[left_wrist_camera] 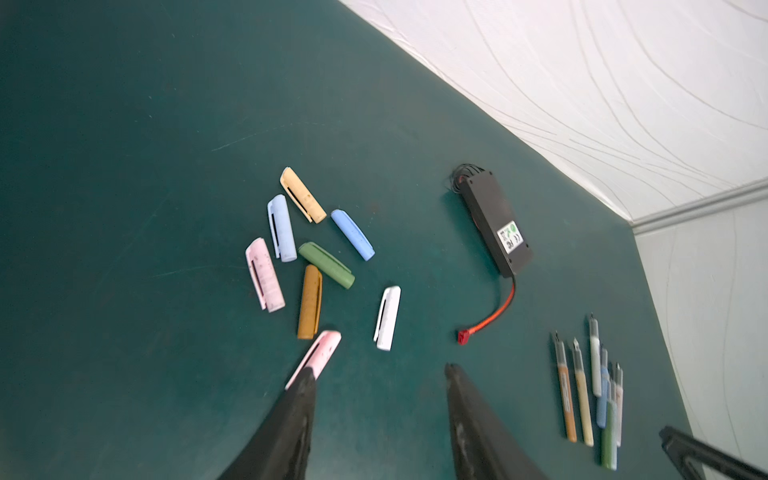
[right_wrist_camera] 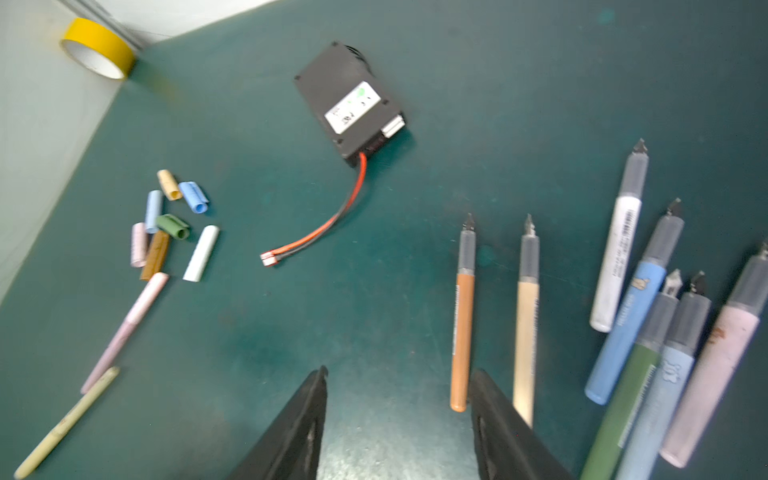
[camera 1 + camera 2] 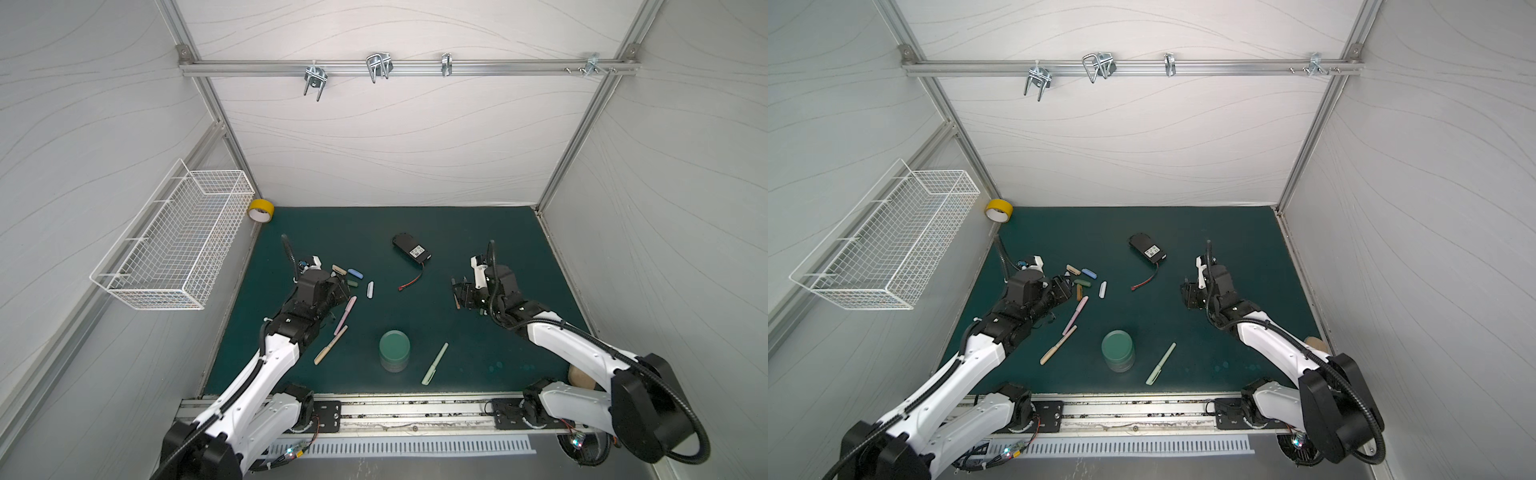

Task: Open the pen caps
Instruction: 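Reach the left gripper to the pink capped pen and close on it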

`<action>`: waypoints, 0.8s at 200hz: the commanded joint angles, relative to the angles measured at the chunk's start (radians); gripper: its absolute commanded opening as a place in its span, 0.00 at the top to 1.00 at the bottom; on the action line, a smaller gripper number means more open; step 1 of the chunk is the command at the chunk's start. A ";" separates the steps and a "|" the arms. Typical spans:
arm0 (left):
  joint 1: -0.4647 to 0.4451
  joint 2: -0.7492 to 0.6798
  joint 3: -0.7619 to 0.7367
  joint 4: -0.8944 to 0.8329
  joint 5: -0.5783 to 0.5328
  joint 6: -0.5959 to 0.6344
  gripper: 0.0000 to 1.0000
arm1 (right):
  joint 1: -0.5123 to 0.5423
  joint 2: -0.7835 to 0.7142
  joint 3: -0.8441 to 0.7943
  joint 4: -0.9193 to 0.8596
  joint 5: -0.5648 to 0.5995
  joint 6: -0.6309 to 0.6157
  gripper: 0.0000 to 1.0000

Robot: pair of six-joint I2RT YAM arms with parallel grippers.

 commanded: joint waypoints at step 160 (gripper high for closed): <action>-0.220 0.272 0.110 -0.320 -0.216 0.189 0.51 | -0.038 0.155 0.111 -0.018 -0.456 -0.010 0.42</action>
